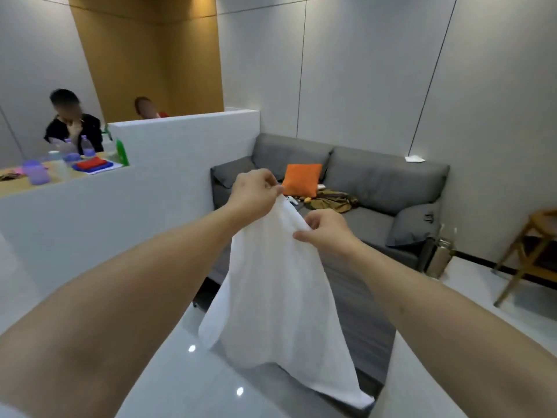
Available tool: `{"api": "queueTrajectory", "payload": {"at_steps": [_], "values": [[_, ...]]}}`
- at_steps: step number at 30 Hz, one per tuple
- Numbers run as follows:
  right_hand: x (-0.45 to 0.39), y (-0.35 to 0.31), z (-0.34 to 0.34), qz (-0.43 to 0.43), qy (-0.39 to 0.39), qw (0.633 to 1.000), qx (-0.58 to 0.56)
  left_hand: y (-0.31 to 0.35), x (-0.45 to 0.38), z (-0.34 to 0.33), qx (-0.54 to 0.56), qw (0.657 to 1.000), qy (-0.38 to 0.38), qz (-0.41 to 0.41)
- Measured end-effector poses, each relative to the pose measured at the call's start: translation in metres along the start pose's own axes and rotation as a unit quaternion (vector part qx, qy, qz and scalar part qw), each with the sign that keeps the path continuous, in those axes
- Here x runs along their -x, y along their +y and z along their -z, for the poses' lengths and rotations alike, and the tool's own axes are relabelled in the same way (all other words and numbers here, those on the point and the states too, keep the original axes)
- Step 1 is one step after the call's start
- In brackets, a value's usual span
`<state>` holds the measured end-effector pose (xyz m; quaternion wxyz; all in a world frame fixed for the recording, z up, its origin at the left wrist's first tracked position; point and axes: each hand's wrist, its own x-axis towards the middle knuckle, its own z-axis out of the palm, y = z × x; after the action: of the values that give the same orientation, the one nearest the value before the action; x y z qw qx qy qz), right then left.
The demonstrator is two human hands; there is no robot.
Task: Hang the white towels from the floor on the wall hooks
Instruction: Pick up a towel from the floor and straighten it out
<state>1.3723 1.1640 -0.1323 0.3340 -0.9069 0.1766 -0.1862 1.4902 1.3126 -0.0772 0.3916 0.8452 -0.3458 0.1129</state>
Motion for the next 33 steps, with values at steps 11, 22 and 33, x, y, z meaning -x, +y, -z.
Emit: {"api": "queueTrajectory", "payload": {"at_steps": [11,22,33], "values": [[-0.142,0.051,0.031,-0.03,-0.026,0.952,-0.303,0.02,-0.144,-0.098,0.198,0.963,-0.181,0.031],[-0.279,0.092,0.034,-0.07,0.014,0.935,-0.348,-0.073,-0.225,-0.177,0.096,0.978,-0.136,0.125],[-0.367,0.149,0.07,0.092,-0.109,0.972,-0.185,-0.025,-0.271,-0.22,-0.002,0.989,-0.002,0.15]]}}
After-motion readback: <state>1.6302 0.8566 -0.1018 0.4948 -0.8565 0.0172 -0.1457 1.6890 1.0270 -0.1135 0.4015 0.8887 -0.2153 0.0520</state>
